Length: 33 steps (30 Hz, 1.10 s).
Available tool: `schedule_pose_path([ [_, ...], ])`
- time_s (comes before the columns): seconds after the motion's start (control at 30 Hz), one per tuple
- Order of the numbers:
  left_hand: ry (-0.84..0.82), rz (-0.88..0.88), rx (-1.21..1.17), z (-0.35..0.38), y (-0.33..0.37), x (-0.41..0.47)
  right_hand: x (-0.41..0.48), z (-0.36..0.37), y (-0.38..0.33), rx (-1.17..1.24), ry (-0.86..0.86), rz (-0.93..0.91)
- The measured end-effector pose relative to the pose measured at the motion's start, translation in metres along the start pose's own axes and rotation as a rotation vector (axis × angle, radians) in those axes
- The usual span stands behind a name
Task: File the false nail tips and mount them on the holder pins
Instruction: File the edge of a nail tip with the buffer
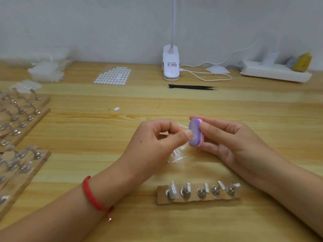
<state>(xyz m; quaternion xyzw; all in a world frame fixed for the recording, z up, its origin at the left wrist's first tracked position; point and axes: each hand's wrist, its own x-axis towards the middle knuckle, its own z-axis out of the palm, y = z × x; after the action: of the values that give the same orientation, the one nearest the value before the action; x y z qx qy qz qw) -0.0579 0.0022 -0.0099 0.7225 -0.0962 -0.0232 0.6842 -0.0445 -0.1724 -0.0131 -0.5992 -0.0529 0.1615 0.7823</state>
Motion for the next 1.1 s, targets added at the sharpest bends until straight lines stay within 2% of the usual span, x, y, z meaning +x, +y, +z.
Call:
schedule_pose_path([
  [0.1,0.038,-0.006,-0.032,-0.0022,-0.0016,0.0009,-0.0004,0.0009,-0.0006,-0.007,-0.061,0.020],
  [0.27,-0.056,0.000,0.025,0.0009,0.0002,-0.0005,-0.0006,0.0014,-0.0001,0.023,-0.073,0.016],
  [0.47,-0.054,0.007,0.021,0.0008,-0.0016,0.0008,0.0000,0.0024,0.0002,-0.028,-0.110,0.005],
  [0.63,-0.022,-0.010,0.002,-0.0009,-0.0029,0.0021,0.0000,0.0026,-0.0002,-0.024,-0.108,0.005],
  [0.77,-0.063,0.001,0.042,0.0037,-0.0017,0.0008,0.0000,0.0025,-0.0001,0.000,-0.093,0.008],
  [0.9,0.033,-0.005,0.016,0.0000,-0.0030,0.0022,-0.0008,0.0024,-0.0008,0.010,-0.087,0.013],
  [1.03,-0.055,0.000,0.062,0.0050,-0.0023,-0.0004,0.0012,0.0016,0.0017,0.041,-0.046,0.004],
  [1.1,0.002,0.013,0.025,0.0032,-0.0022,0.0006,0.0021,0.0003,0.0015,0.063,-0.013,-0.005],
])
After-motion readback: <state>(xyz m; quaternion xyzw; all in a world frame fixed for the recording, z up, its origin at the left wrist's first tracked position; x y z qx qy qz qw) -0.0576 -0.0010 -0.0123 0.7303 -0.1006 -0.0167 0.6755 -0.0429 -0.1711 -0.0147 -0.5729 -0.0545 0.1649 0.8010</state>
